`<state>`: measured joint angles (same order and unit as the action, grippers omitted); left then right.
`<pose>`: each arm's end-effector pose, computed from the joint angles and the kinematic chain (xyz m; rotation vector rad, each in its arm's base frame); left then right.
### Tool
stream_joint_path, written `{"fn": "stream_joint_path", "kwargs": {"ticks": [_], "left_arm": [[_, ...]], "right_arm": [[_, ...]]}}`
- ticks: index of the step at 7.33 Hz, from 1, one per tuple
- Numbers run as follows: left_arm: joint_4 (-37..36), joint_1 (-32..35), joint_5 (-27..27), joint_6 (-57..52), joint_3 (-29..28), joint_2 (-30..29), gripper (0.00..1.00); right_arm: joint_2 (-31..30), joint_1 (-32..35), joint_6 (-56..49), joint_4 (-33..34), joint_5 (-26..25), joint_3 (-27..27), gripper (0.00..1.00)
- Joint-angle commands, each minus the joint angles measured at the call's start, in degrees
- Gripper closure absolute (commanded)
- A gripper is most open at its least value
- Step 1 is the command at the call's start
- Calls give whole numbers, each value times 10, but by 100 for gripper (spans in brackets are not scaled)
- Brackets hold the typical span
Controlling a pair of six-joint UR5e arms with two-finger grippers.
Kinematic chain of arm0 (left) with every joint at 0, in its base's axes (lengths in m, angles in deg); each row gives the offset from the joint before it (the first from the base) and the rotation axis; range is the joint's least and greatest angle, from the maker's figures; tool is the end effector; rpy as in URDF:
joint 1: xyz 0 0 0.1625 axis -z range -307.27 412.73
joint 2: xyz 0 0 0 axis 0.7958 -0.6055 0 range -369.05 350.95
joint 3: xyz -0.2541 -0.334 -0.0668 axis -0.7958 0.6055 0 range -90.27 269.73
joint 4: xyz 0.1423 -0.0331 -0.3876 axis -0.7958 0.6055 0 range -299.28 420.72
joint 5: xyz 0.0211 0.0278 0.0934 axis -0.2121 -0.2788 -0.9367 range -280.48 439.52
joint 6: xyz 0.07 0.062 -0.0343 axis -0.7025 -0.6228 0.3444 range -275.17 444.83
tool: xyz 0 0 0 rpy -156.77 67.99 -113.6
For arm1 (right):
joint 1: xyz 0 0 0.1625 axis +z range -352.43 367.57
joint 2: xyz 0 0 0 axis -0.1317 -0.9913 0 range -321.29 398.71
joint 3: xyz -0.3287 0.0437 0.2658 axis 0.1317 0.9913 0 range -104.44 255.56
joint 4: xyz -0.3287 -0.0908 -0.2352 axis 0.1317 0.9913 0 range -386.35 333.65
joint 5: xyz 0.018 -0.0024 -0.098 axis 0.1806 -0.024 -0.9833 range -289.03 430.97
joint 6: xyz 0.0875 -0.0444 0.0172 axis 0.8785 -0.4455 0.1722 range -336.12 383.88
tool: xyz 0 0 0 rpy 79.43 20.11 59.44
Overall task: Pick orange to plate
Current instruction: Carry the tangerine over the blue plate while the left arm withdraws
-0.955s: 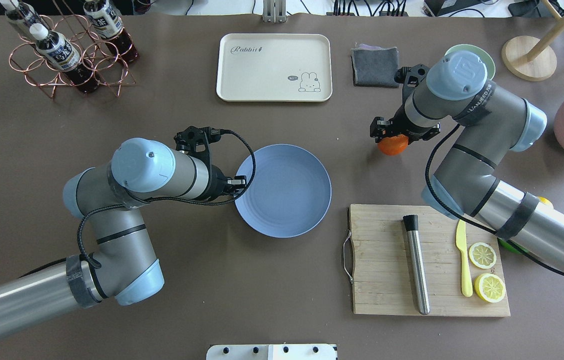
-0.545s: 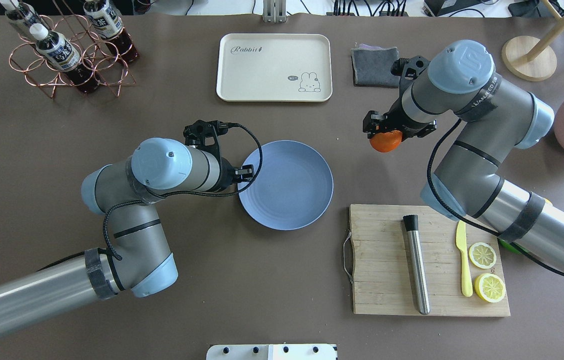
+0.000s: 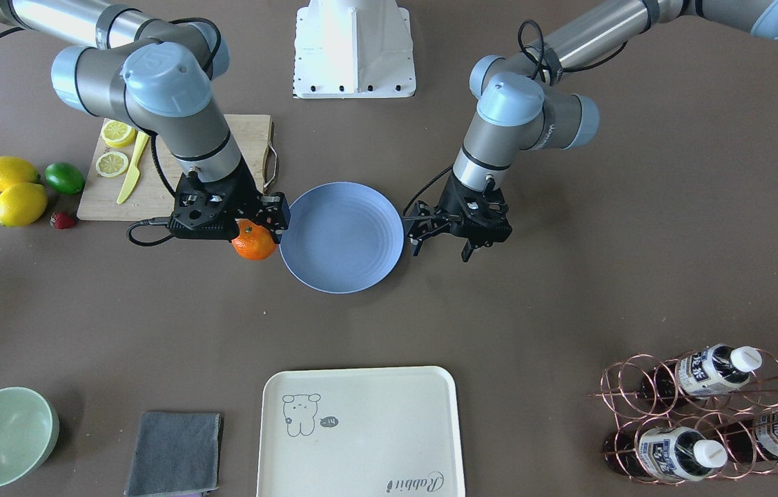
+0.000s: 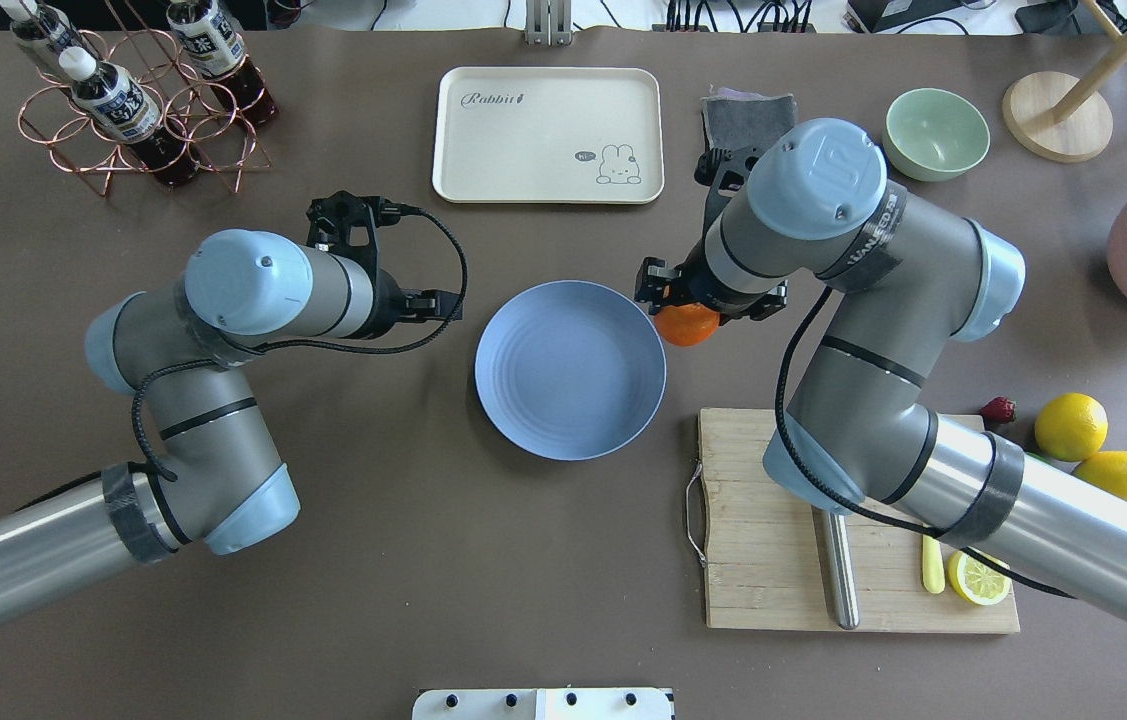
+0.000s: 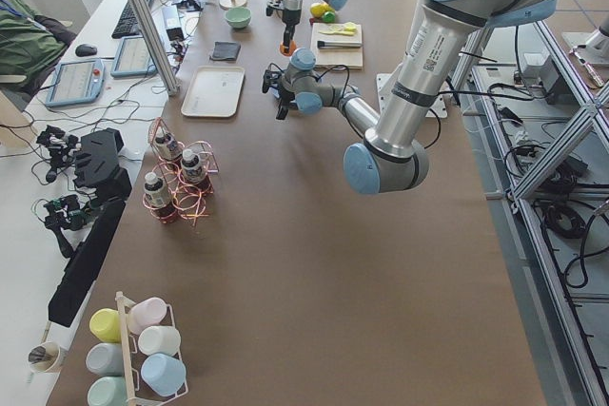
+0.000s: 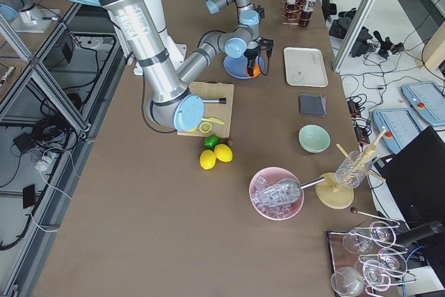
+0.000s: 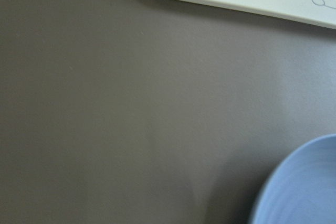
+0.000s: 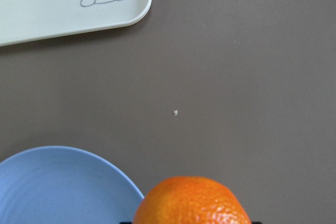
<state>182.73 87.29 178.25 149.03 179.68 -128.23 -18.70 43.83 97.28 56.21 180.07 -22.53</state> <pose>0.4965 -0.4853 0.3027 0.4164 0.9897 -0.0564 -0.4750 -0.4733 0.2536 0.0897 -0.8849 0.1803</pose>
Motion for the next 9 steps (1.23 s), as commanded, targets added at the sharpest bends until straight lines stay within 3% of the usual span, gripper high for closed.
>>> {"fn": "stream_joint_path", "kwargs": {"ticks": [1, 2, 3, 4, 8, 9], "left_arm": [[-23, 40, 5, -162, 93, 74, 2], [-40, 86, 42, -163, 116, 89, 2], [-41, 152, 151, -164, 121, 99, 2], [-36, 207, 210, -172, 134, 121, 2], [-38, 258, 232, -261, 142, 163, 2], [-39, 268, 244, -263, 140, 163, 2]], "right_arm": [[23, -59, 34, 1, -50, 7, 100], [35, -72, 35, 1, -65, 22, 100], [69, -76, 36, 1, -72, 59, 100], [94, -77, 40, -6, -72, 97, 100], [107, -78, 39, -7, -86, 127, 100], [119, -79, 44, -7, -86, 141, 70]]}}
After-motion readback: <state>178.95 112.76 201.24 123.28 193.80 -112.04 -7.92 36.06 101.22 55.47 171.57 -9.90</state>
